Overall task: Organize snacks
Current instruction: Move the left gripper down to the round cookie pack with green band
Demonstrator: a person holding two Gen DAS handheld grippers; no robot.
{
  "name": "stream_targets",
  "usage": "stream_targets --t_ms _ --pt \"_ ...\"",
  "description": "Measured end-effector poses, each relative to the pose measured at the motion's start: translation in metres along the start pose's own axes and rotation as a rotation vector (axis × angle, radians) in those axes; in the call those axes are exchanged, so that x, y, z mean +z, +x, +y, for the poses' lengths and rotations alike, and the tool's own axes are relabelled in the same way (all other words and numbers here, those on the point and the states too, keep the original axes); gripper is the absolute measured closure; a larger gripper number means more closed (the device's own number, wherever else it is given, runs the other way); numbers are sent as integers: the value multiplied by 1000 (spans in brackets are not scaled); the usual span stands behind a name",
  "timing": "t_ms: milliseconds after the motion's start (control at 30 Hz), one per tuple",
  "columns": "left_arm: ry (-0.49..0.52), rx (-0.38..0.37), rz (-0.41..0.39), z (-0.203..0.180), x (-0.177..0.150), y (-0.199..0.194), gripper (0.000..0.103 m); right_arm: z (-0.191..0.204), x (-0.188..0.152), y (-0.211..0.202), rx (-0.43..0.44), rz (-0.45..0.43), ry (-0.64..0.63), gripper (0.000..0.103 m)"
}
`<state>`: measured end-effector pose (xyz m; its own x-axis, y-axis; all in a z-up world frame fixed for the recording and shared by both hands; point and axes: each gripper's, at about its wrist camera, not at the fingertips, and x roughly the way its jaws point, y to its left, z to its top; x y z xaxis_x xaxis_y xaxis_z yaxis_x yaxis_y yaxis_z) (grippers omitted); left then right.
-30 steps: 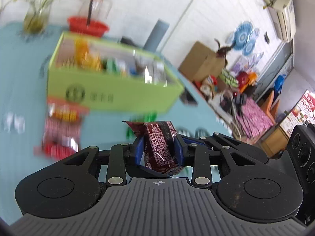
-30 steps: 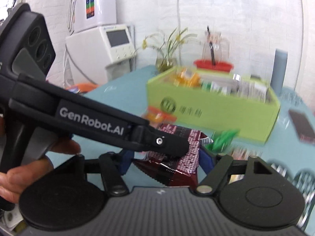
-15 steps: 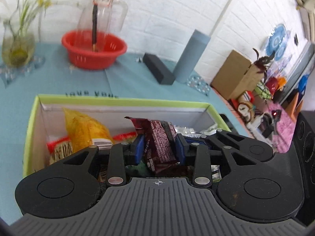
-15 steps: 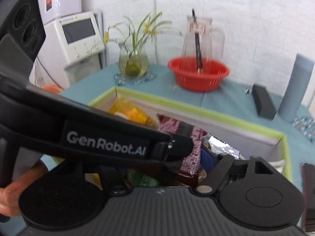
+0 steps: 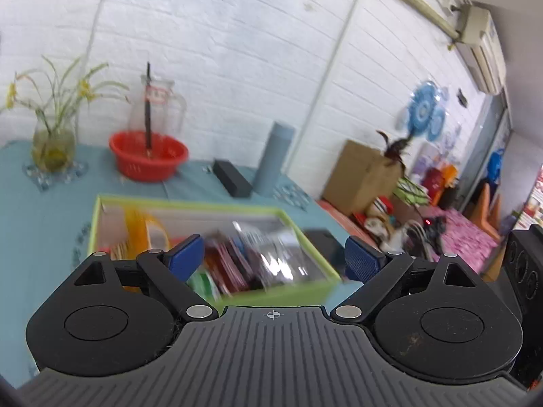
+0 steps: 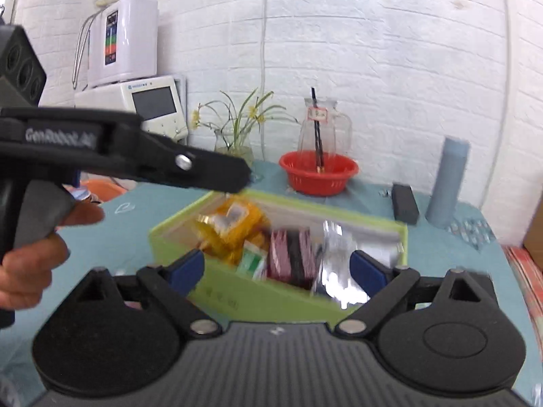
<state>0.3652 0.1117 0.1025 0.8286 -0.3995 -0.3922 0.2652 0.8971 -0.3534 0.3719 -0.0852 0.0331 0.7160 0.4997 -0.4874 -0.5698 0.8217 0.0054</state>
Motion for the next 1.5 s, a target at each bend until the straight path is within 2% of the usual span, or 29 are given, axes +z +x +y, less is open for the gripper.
stream_targets --t_ms 133,267,333,400,500,533,600,767,1000,1200,1333,1433,1500 --pt "-28 -1 93 -14 -55 -1 24 0 -61 -24 -23 79 132 10" --pt "-94 -2 234 -21 -100 22 27 2 -108 -24 1 155 243 10" --pt "-101 -7 289 -26 -108 38 28 3 -117 -19 -15 180 242 9" --pt "-75 37 344 -33 -111 53 37 5 -116 -13 -29 177 203 10" --pt "-26 81 386 -40 -115 68 47 9 -111 -2 -21 184 152 9" --pt "-2 87 384 -43 -116 69 48 11 -108 2 -18 192 131 9" --pt "27 84 397 -47 -118 69 58 20 -107 3 11 203 94 10" --pt "25 47 426 -47 -124 54 62 33 -111 -8 15 207 97 10" --pt "82 53 407 -57 -144 14 61 63 -122 -31 8 215 88 10" --pt "77 54 390 -54 -158 -15 60 88 -131 -46 -2 214 76 10" --pt "49 45 382 -48 -166 -31 60 103 -137 -53 -1 212 55 10" --pt "10 36 370 -44 -169 -46 54 110 -140 -61 23 202 26 10" --pt "-41 25 335 -39 -168 -60 48 112 -139 -70 -16 172 -12 10"
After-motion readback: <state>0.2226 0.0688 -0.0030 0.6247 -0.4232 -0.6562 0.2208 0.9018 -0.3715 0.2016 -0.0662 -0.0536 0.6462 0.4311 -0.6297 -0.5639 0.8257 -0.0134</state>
